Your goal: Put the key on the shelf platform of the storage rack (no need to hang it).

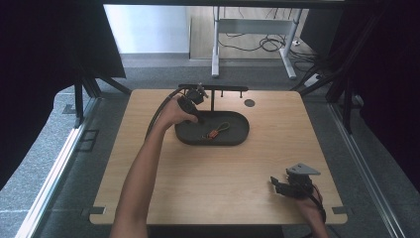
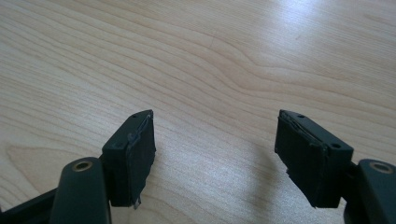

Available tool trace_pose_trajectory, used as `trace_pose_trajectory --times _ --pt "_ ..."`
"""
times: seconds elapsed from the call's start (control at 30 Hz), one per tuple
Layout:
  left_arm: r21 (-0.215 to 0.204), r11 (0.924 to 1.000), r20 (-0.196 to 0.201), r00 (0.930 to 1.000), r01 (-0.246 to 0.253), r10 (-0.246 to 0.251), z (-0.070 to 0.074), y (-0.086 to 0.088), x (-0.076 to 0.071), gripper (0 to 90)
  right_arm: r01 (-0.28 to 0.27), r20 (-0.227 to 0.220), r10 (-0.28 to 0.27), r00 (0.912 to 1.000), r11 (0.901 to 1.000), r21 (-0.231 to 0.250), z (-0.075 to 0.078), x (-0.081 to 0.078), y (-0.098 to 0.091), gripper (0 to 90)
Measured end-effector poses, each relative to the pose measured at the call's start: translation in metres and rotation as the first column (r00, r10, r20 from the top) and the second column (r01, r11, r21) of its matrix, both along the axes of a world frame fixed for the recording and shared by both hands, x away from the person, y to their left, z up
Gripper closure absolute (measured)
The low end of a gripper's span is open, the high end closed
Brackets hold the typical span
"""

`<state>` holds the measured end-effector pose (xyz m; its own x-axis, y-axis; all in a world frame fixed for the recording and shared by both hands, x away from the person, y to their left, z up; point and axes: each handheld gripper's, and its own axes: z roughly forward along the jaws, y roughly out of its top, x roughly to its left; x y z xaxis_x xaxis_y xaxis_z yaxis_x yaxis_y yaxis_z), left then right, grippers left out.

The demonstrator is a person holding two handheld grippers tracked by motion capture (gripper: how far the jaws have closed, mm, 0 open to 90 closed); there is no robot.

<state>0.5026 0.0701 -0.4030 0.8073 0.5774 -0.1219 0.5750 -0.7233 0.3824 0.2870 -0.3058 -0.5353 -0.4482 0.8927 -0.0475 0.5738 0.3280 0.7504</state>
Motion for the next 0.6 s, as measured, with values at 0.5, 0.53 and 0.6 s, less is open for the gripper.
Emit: trace_pose_trajectory --times 0.5,0.53,0.6 --pt "-0.032 0.9994 0.026 0.9996 0.014 -0.013 0.010 0.013 -0.021 62.8 -0.008 -0.002 0.008 1.0000 0.9999 -0.010 -0.001 0.000 0.003 29.8" --pt "-0.030 0.9994 0.028 0.9995 0.017 -0.016 0.011 0.014 -0.023 62.4 -0.008 -0.003 0.008 1.0000 0.9999 -0.010 -0.001 0.000 0.003 29.7" --pt "-0.034 0.9992 0.033 0.9993 0.020 -0.019 0.013 0.016 -0.027 61.9 -0.007 -0.003 0.007 1.0000 0.9999 -0.011 -0.001 0.000 0.003 29.7"
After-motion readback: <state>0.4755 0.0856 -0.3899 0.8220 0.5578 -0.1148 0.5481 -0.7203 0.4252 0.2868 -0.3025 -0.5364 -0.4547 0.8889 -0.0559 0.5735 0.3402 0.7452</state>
